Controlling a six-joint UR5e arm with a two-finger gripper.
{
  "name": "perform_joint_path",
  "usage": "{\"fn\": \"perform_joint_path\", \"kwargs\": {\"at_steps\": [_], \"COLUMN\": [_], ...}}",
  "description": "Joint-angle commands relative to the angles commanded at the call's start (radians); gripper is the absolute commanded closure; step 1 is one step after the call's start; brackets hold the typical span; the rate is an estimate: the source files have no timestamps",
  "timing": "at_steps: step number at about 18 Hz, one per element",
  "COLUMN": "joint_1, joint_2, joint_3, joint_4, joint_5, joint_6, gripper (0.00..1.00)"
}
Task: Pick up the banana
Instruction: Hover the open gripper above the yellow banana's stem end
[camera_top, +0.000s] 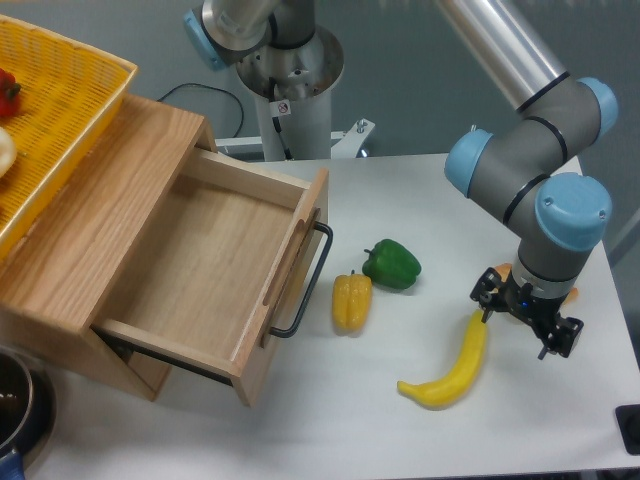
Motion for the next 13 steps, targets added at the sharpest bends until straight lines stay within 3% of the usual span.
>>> {"fn": "perform_joint_path", "kwargs": {"at_steps": [8, 12, 13], "joint_1": [0.0, -0.002, 0.005], "joint_2": [-0.003, 0.012, 0.02], "joint_3": [-0.002, -0.063, -0.087], "joint_4": [0.002, 0.017, 0.043], "joint_5": [0.014, 0.005, 0.002], "joint_6": [-0.002, -0.018, -0.018], "gripper": [0.0, 0.0, 0.0]}}
